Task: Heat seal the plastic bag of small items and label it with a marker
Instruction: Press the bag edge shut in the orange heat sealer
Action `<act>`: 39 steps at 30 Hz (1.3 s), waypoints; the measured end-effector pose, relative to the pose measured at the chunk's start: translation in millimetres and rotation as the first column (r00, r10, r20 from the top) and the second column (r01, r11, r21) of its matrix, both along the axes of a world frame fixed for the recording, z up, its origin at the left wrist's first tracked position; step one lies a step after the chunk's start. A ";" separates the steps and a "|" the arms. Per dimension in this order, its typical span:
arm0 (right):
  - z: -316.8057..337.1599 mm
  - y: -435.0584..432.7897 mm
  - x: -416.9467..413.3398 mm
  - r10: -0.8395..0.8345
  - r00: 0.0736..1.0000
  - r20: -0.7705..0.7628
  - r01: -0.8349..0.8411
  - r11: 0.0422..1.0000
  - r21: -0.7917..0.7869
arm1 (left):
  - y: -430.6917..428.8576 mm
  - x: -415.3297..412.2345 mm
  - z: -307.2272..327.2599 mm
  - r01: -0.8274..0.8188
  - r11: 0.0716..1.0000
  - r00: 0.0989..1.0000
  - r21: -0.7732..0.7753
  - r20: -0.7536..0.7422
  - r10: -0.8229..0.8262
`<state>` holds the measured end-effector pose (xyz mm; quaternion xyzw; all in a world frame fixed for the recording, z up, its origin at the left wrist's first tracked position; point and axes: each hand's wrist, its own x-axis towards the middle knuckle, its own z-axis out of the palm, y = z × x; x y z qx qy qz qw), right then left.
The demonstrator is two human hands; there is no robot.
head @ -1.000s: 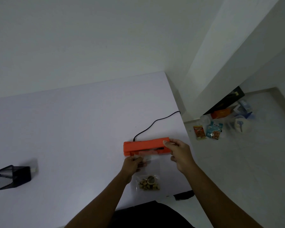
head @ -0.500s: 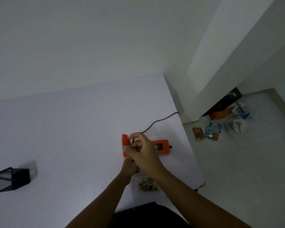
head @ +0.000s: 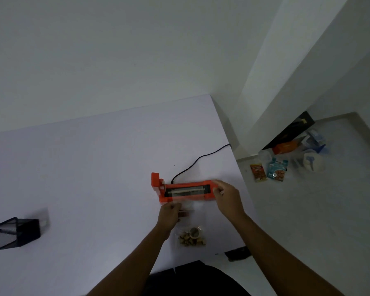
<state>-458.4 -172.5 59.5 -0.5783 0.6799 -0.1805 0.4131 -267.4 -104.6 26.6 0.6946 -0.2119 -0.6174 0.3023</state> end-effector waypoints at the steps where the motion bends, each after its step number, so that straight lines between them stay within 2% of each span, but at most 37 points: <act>1: -7.5 2.8 -0.9 0.035 0.999 -0.029 -0.034 0.999 0.020 | -0.3 -0.2 1.6 -0.002 1.000 1.000 -0.008 0.002 0.002; 5: -29.5 16.3 1.3 0.045 0.998 -0.044 -0.041 0.995 0.089 | -5.5 -2.8 9.4 0.009 0.998 1.000 -0.067 0.021 -0.008; 12: -44.7 32.5 0.9 0.002 1.000 -0.002 -0.002 0.997 0.082 | -13.1 -10.9 20.4 0.115 0.971 0.993 -0.208 0.064 -0.103; 18: -45.3 41.0 -0.6 -0.085 0.993 0.087 0.079 0.995 0.068 | -9.0 -1.9 25.3 0.181 0.960 0.983 -0.214 0.065 -0.171; 21: -49.4 49.7 1.8 -0.082 0.989 0.121 0.063 0.986 0.151 | -1.5 10.1 22.2 0.159 0.965 0.987 -0.210 0.040 -0.154; 26: -55.9 65.8 20.5 0.093 0.972 0.218 -0.151 0.951 0.268 | 18.8 34.3 22.4 0.074 0.982 0.997 -0.175 -0.004 -0.076; 29: -62.0 73.2 42.1 0.222 0.946 0.235 -0.285 0.916 0.283 | 34.5 55.4 23.1 0.050 0.985 0.999 -0.163 0.004 -0.050; 34: -67.9 84.6 96.6 0.341 0.907 0.248 -0.402 0.876 0.265 | 70.8 104.4 27.2 -0.036 0.985 0.999 -0.170 0.022 0.041; 39: -73.8 95.0 170.0 0.395 0.893 0.215 -0.440 0.868 0.231 | 93.6 169.7 35.4 -0.163 0.968 0.985 -0.192 0.021 0.170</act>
